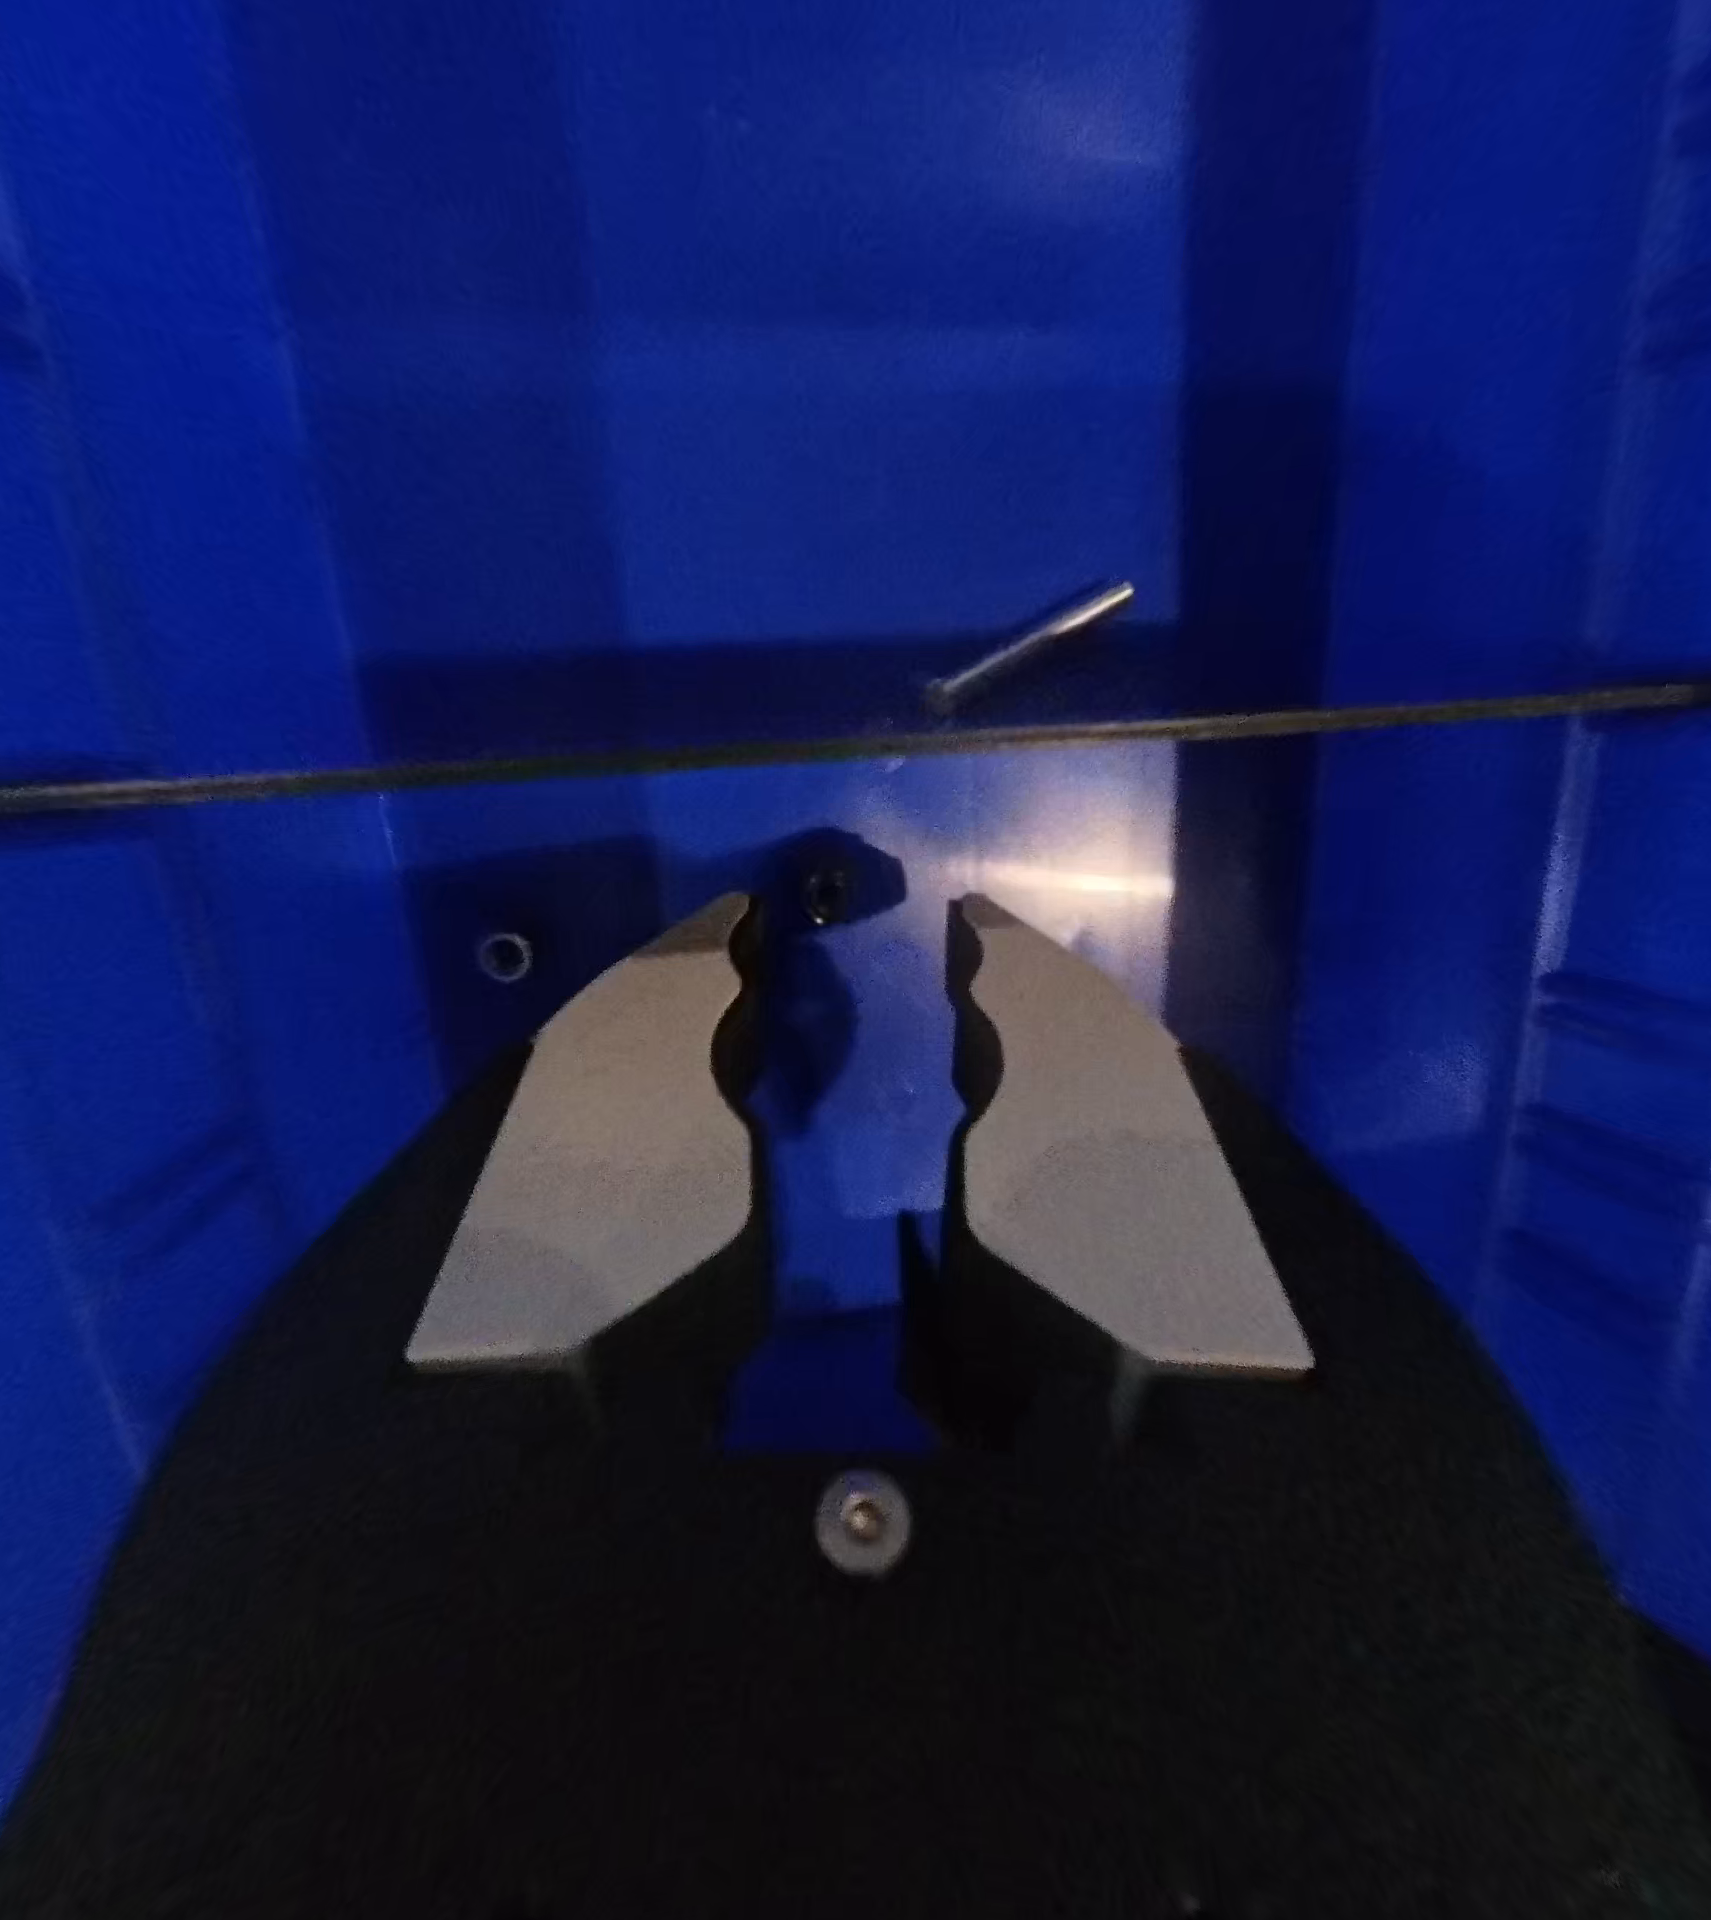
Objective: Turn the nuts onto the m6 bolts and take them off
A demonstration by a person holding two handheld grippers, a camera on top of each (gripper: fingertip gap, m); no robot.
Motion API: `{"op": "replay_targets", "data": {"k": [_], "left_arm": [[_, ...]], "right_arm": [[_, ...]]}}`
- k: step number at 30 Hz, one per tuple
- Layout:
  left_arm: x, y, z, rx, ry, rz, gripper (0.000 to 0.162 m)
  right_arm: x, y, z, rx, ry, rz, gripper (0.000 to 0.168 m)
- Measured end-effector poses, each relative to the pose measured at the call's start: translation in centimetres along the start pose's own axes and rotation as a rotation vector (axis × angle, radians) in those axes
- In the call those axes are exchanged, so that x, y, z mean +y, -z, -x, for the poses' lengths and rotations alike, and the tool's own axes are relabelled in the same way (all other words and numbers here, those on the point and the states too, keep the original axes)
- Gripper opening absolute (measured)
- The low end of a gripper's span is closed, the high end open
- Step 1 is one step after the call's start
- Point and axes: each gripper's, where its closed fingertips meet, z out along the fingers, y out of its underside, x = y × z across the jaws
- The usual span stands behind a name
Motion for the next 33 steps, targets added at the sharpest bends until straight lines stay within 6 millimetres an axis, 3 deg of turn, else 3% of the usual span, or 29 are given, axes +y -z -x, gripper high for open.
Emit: {"op": "replay_targets", "data": {"k": [1,12,24,33], "left_arm": [[0.0,-0.2,0.1,-0.005,0.004,0.014,0.034],[0.0,-1.0,0.3,0.011,0.085,0.047,0.034],[0.6,-1.1,0.6,-0.008,0.065,0.084,0.011],[0.9,-1.0,0.5,0.009,0.056,0.091,0.010]], "right_arm": [[0.0,0.0,0.0,0.000,-0.001,0.000,0.000],[0.1,-0.1,0.1,-0.008,0.004,0.005,0.000],[0.1,-0.2,0.2,-0.011,0.008,0.007,0.000],[0.0,-0.2,0.2,-0.013,0.008,0.005,0.000]]}}
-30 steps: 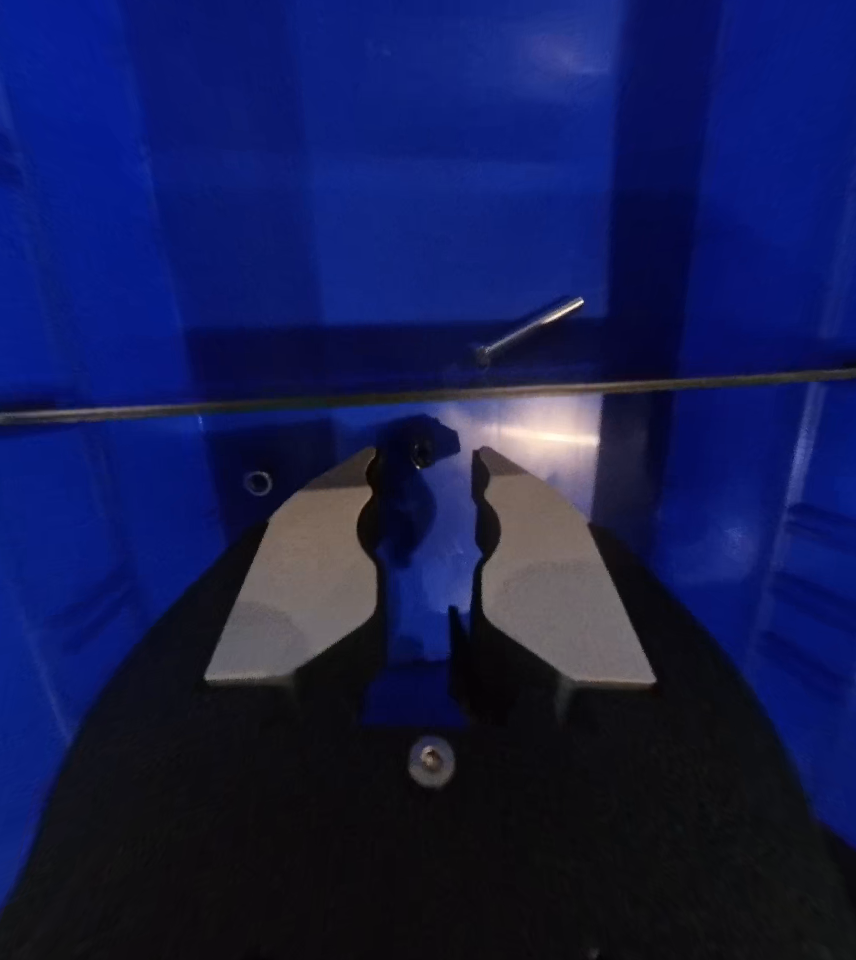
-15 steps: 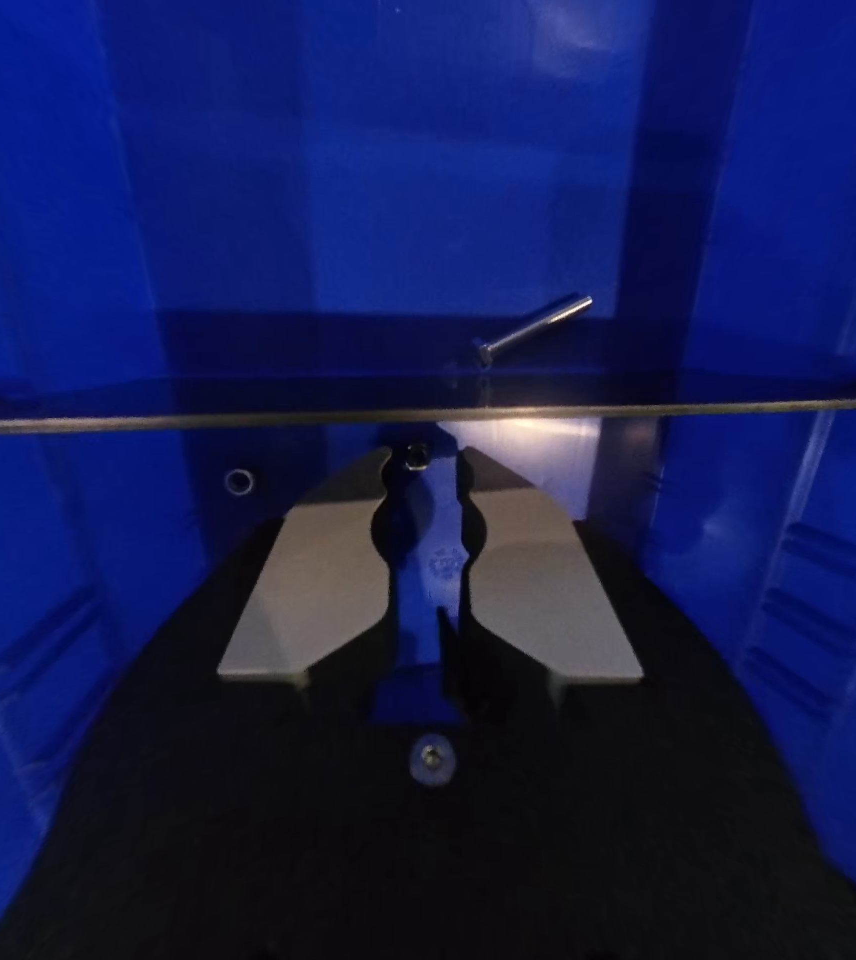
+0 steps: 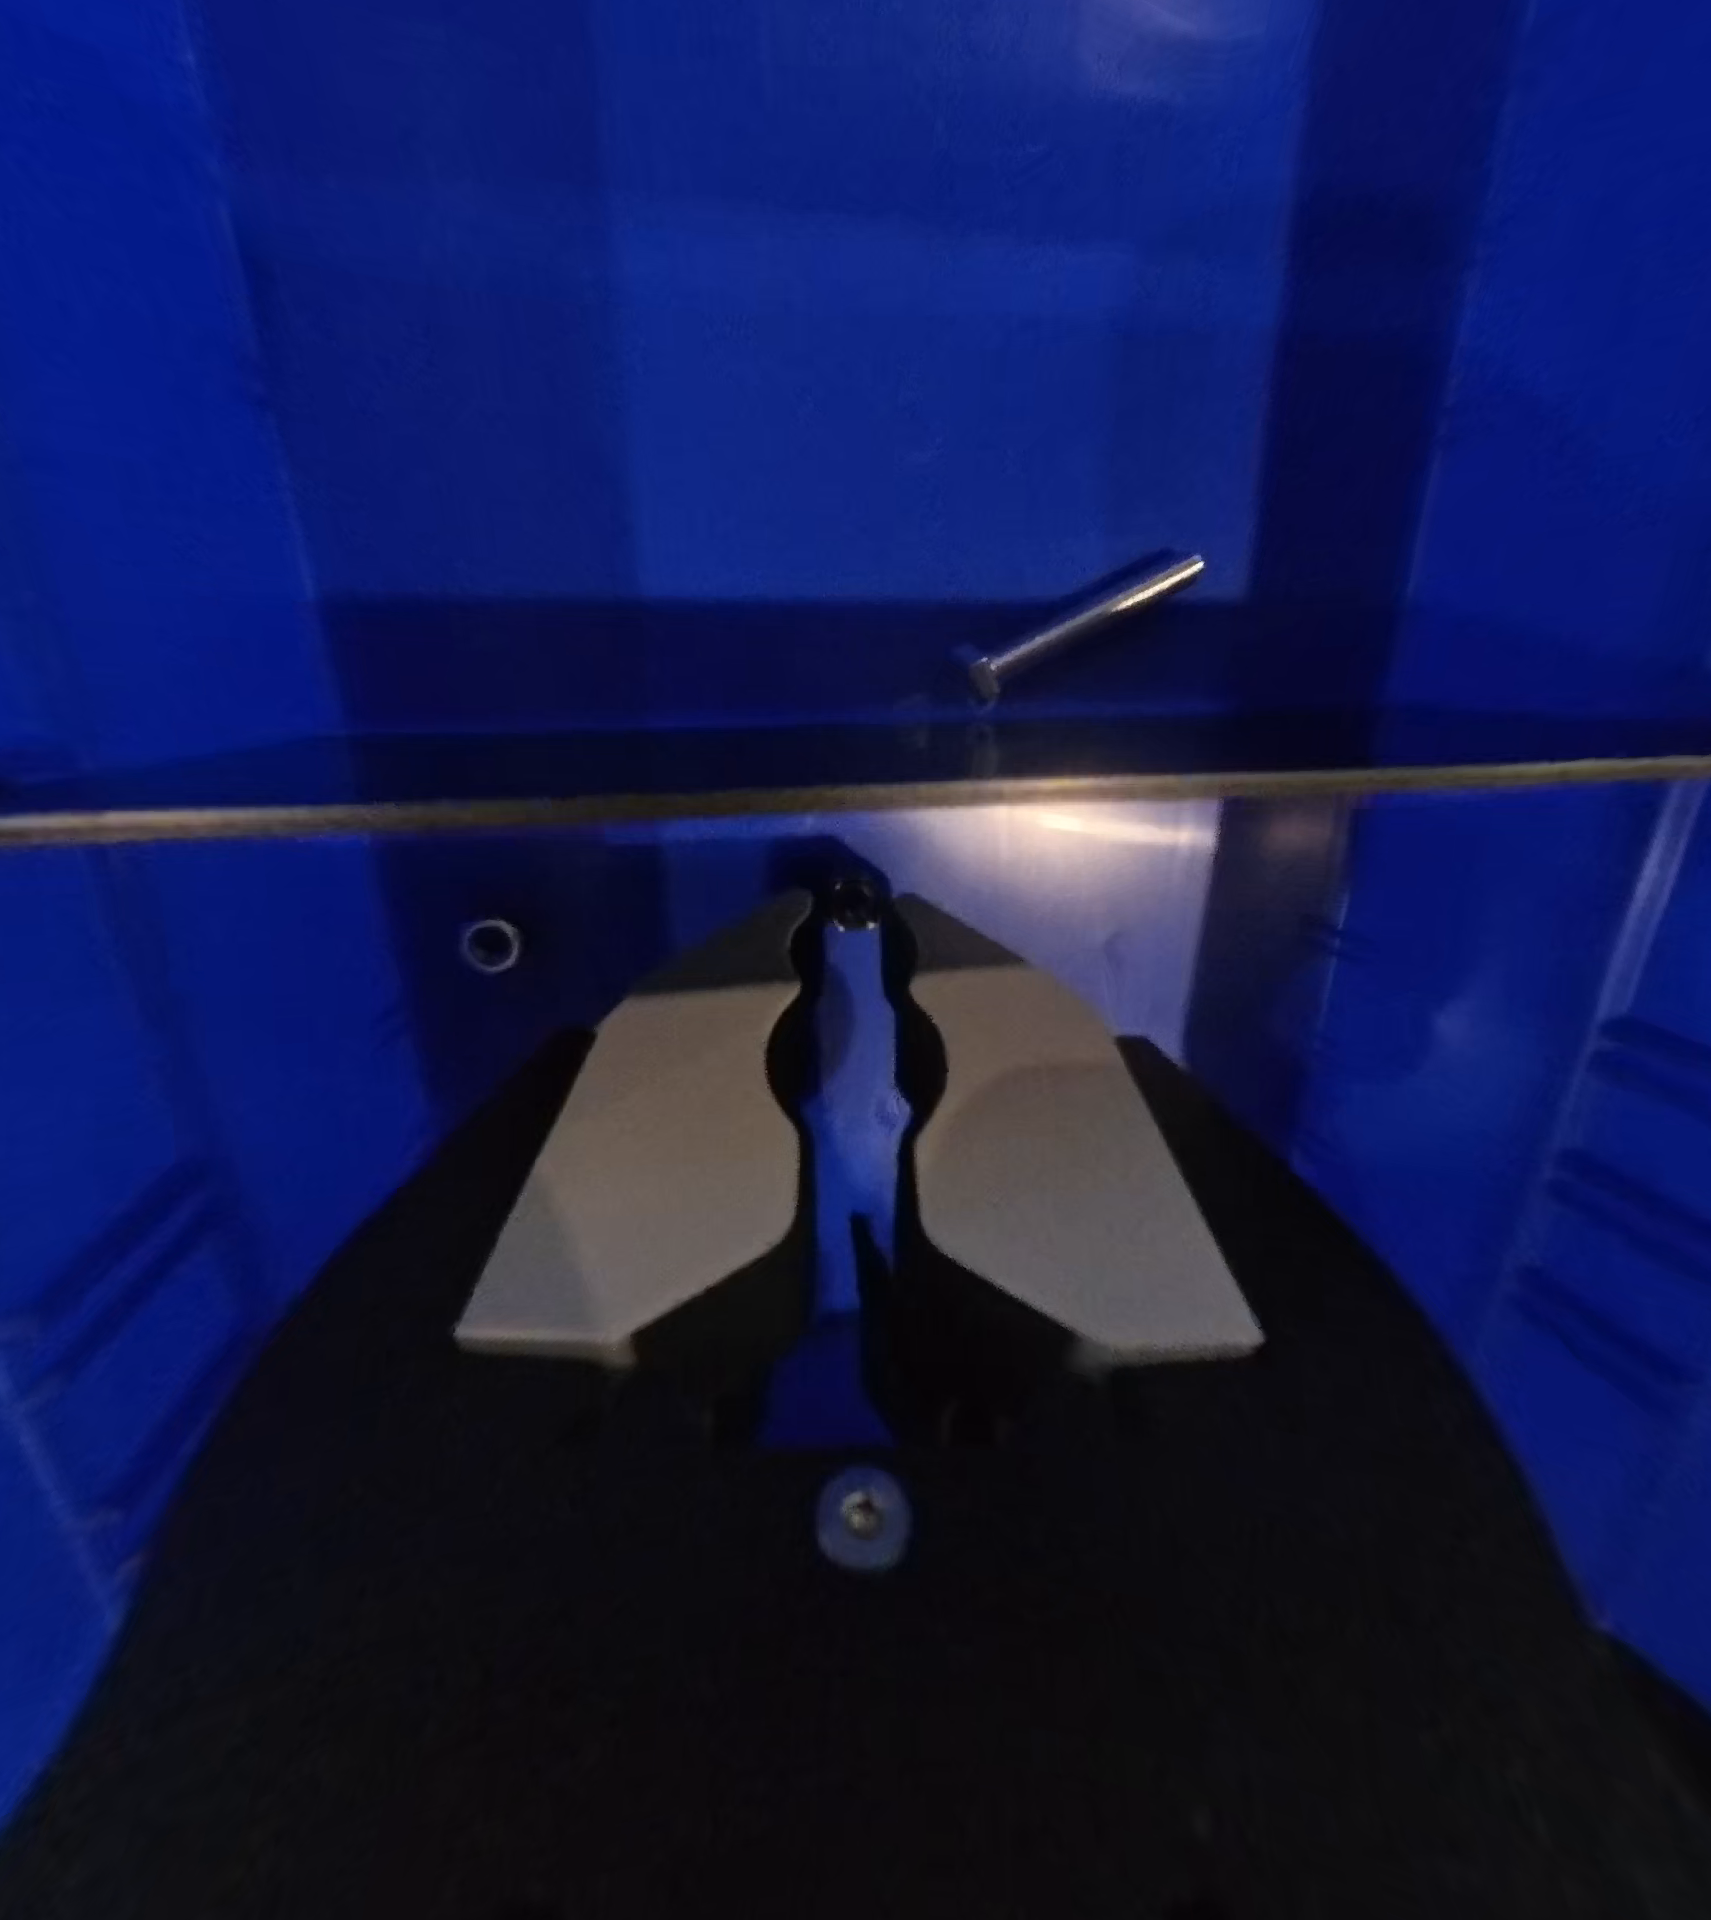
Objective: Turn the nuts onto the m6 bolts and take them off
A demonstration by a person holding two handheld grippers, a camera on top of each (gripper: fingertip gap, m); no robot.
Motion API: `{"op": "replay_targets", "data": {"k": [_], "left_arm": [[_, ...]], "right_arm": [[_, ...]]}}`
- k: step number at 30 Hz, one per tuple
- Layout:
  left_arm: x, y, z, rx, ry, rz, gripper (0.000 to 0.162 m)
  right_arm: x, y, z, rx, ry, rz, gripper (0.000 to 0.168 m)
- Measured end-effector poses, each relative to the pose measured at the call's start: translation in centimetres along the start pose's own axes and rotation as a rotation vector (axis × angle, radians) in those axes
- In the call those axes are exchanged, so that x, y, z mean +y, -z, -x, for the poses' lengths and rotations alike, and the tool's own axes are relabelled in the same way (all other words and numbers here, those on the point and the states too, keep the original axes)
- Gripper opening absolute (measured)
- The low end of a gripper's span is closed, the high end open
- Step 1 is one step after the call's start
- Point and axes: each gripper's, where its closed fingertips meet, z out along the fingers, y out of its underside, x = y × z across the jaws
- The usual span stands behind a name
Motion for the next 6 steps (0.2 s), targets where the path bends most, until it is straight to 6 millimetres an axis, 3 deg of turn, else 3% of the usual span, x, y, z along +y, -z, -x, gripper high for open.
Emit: {"op": "replay_targets", "data": {"k": [6], "left_arm": [[-0.1,2.0,-0.5,0.004,-0.015,-0.062,0.010]], "right_arm": [[0.0,0.0,0.0,-0.001,-0.001,0.001,0.000]]}}
